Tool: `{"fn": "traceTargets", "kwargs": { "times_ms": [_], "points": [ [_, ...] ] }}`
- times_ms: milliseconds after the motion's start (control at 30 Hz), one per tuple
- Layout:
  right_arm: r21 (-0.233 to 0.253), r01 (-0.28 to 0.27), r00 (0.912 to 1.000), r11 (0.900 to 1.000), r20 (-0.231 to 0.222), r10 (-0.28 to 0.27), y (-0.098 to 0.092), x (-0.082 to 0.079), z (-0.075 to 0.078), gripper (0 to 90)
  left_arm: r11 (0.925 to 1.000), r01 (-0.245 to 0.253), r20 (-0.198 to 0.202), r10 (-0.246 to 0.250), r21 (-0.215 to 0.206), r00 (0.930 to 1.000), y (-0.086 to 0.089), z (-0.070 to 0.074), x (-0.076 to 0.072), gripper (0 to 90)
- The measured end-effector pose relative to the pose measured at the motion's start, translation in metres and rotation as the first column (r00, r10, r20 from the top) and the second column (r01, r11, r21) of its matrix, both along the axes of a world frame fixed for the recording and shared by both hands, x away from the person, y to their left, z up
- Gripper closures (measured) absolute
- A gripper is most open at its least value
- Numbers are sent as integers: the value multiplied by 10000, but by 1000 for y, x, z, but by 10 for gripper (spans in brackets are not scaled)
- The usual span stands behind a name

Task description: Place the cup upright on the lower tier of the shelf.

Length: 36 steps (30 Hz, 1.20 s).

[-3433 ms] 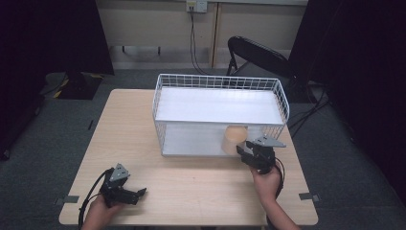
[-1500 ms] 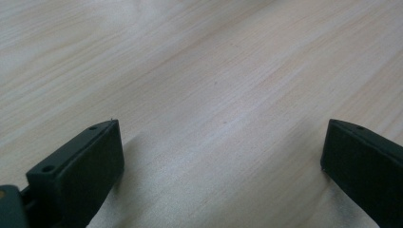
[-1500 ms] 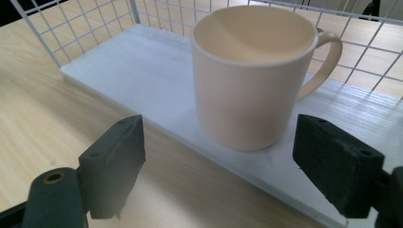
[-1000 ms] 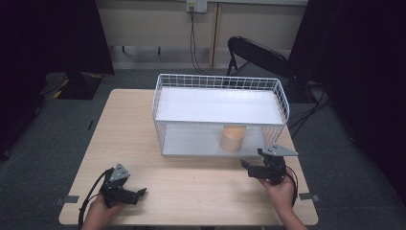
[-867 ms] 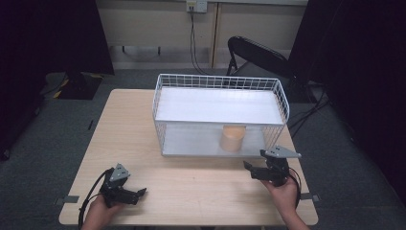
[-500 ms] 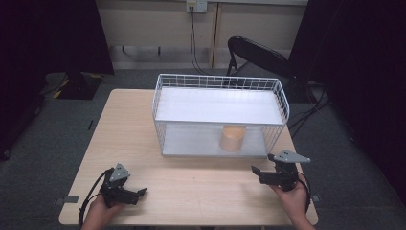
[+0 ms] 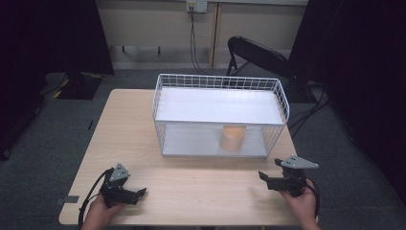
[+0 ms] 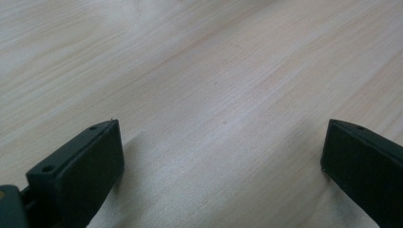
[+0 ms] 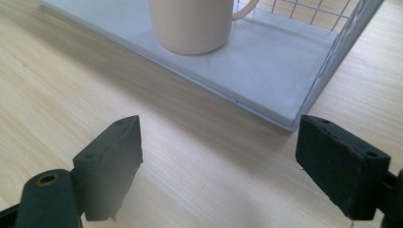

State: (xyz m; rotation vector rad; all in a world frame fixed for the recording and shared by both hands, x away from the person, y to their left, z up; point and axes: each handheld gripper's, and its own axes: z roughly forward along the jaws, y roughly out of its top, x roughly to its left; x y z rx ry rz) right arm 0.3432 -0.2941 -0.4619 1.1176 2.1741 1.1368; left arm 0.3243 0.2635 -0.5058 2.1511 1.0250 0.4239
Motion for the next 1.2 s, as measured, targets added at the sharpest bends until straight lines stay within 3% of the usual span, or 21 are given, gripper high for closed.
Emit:
{"fn": "traceTargets", "kwargs": {
  "times_ms": [300,667,1200],
  "points": [
    [-174,-76,9999,9998,-116,74,-13,-5,-9,153,10000,-3,-2,3,-2,10000,0,0,0,0],
    [-744,-356,9988,9966,-358,330,-23,-12,-22,153,10000,-2,-1,2,-2,10000,0,0,0,0],
    [-1314,-810,9948,9880,-718,720,-17,-11,-37,153,10000,-2,-5,2,-3,10000,0,0,0,0]
  ]
}}
